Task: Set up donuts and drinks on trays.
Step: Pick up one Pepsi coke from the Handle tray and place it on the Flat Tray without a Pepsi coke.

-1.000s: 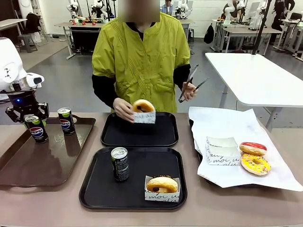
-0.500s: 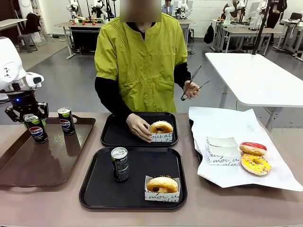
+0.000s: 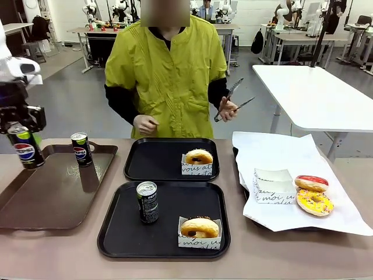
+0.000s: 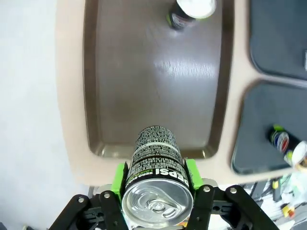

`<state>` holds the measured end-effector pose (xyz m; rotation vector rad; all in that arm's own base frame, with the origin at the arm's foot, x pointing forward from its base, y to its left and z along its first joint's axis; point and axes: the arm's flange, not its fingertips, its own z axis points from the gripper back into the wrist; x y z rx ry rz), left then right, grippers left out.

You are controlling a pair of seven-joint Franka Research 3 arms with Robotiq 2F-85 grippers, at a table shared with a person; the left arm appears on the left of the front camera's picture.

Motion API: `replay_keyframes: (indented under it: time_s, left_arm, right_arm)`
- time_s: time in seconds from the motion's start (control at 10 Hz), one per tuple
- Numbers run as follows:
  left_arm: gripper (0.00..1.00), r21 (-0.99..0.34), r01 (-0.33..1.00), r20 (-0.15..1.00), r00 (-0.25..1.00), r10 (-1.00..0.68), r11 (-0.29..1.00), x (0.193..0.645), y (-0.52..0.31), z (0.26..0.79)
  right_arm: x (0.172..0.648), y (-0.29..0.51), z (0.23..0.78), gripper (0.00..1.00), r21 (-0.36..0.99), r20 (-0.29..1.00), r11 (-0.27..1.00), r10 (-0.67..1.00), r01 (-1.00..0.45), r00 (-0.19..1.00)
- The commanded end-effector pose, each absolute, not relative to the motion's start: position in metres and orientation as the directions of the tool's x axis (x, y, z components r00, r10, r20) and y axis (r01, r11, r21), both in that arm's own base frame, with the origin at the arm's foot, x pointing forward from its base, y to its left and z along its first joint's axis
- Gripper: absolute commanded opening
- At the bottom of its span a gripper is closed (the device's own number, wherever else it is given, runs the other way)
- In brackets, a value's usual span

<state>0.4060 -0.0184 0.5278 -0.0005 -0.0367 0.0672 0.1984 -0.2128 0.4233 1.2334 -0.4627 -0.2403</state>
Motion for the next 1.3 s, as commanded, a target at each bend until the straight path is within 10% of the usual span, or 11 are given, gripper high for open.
replay_keyframes:
  time_s: [0.0,0.6,0.7,1.2]
  left_arm:
    - [0.0,-0.019,-0.006,0.113,0.994,0.009,1.0,0.362,-0.024,0.545]
    - [0.0,0.001,-0.016,0.124,0.992,0.015,1.0,0.339,-0.03,0.561]
    - [0.58,0.002,-0.017,0.126,0.992,0.017,1.0,0.33,-0.028,0.557]
    - [0.58,-0.042,0.109,0.236,0.967,-0.096,0.993,0.409,-0.11,0.558]
  right_arm:
    - [0.2,-0.214,0.425,1.0,0.947,0.229,0.305,-0.428,-0.099,0.874]
    - [0.2,-0.214,0.425,1.0,0.947,0.229,0.305,-0.428,-0.099,0.874]
    - [0.2,-0.214,0.425,1.0,0.947,0.229,0.305,-0.428,-0.099,0.874]
    - [0.2,-0.214,0.425,1.0,0.947,0.229,0.305,-0.428,-0.099,0.874]
